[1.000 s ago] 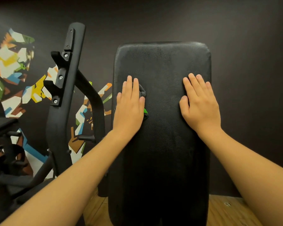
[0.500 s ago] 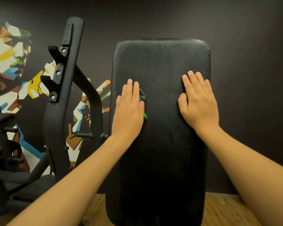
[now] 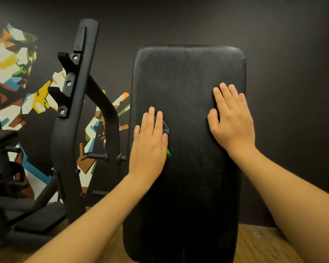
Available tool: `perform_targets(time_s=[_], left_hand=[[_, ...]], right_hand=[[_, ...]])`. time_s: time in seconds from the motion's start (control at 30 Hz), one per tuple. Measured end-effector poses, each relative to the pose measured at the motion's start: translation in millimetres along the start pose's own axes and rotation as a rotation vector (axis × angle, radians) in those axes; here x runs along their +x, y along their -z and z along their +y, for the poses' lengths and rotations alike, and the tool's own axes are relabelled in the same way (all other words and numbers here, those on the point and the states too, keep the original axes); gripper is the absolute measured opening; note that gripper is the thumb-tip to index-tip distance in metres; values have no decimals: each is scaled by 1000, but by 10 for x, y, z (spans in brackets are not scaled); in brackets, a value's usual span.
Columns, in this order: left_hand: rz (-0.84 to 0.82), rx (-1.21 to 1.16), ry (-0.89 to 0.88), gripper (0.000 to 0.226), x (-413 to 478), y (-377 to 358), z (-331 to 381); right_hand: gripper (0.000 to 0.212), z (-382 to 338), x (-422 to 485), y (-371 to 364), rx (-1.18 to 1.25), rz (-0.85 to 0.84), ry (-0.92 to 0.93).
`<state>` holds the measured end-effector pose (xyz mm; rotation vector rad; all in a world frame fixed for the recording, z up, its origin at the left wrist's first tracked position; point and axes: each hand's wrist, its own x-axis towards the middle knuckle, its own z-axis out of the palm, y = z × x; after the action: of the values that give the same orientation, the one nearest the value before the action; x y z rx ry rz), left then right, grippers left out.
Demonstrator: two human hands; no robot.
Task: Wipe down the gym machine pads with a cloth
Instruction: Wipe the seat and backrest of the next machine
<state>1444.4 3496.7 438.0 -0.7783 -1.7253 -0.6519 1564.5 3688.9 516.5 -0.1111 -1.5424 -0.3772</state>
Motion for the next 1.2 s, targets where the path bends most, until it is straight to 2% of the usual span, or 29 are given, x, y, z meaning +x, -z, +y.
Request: perform_targets(time_s=[0.2,0.3,0.43,0.57,0.67,0.87,1.0,1.1,1.2], left_hand=[[-19,-69,38,57,-146,25,68],[-48,-42,23,59,-419,-26,74],[-52,-9,1,59,-302,-60,18],[-31,-50,53,58,-245,-65,82],[-15,-86,104,56,-532,-113,153],[-76,-46,-24,57,-815,-141,29],[-73,-47,4,58,-798,-149,48],[-70,-96,35,57,-1144,-180,81],[-124,-35,-26,61,-1707,-232,15]], right_hand=[[56,-4,-1,17,5,-25,-4],[56,-10,3,37,3,-28,-6],[56,-16,8,29,4,-37,-6],[56,-4,-14,24,-1,-32,-6],[57,-9,2,24,-1,-45,-7],[56,-7,2,17,-5,-40,-4],[55,9,-14,9,-7,-29,-8],[55,-5,-2,3,-13,-33,-8],[55,-5,-7,3,-18,-28,-11]])
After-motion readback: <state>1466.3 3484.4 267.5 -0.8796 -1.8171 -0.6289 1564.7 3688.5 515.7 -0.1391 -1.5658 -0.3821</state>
